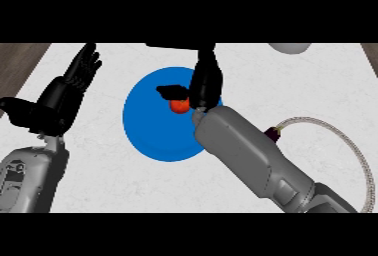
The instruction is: Pick the tomato from the placemat and place it in the plate
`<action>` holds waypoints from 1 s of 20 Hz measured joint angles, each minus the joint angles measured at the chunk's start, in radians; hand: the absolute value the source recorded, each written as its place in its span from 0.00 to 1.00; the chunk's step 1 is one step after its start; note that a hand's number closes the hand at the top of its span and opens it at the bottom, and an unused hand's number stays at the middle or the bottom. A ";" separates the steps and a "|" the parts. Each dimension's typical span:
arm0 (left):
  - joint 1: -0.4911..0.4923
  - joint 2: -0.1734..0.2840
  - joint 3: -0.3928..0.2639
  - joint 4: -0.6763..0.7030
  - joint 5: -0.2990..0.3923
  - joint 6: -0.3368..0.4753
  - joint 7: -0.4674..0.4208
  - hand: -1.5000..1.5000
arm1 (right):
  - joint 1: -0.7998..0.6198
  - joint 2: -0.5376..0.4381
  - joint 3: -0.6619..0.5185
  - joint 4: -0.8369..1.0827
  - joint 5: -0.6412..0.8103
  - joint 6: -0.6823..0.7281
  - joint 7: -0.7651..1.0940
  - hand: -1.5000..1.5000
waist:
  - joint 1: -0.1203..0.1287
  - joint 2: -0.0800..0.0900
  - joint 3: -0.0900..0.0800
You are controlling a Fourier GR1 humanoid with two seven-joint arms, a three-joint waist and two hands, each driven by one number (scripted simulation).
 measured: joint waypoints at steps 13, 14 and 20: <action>0.092 0.015 0.050 -0.067 -0.006 0.014 0.022 0.50 | 0.325 -0.060 -0.074 -0.307 -0.092 -0.074 -0.251 0.00 | -0.092 -0.024 -0.001; 0.094 0.027 0.066 -0.061 0.004 0.002 0.015 0.50 | 0.367 -0.076 -0.073 -0.349 -0.092 -0.069 -0.265 0.00 | -0.095 -0.025 -0.001; 0.083 0.029 0.086 -0.044 -0.001 -0.009 0.008 0.50 | 0.563 -0.199 -0.090 -0.574 -0.085 0.014 -0.289 0.00 | -0.101 -0.026 -0.001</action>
